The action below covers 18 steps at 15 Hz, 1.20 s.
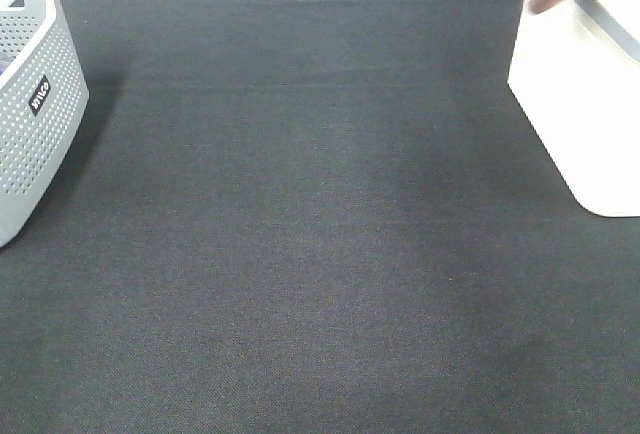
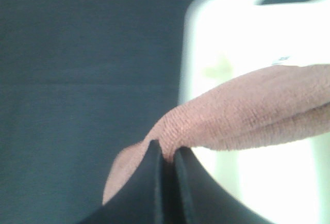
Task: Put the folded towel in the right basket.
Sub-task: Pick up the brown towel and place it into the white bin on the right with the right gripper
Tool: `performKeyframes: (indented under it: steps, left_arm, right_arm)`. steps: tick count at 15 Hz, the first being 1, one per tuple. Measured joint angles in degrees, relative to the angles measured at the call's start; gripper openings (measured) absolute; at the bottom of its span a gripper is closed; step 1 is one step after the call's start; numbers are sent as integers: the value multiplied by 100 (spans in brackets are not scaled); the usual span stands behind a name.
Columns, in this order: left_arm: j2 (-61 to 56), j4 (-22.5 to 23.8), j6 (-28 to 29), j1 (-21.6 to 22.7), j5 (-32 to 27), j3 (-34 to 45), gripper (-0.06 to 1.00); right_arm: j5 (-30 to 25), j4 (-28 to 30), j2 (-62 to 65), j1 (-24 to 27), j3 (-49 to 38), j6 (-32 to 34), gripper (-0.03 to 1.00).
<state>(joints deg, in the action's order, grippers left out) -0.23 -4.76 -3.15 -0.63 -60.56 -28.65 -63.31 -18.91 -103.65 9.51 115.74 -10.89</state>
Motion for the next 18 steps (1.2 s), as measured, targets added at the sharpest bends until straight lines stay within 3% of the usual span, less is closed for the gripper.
performKeyframes:
  steps: [5, 9, 12, 16, 18]
  left_arm:
    - [0, 0, 0, 0, 0, 0, 87]
    - [0, 0, 0, 0, 0, 0, 87]
    - [0, 0, 0, 0, 0, 0, 87]
    - [0, 0, 0, 0, 0, 0, 87]
    - [0, 0, 0, 0, 0, 0, 87]
  right_arm:
    - [69, 229, -304, 659, -11, 86, 0]
    - [504, 567, -974, 676, -11, 355, 1]
    - [544, 625, -1209, 676, -11, 544, 9]
    - [573, 602, -1295, 676, -11, 968, 55]
    - [413, 315, -1266, 676, -11, 1054, 63]
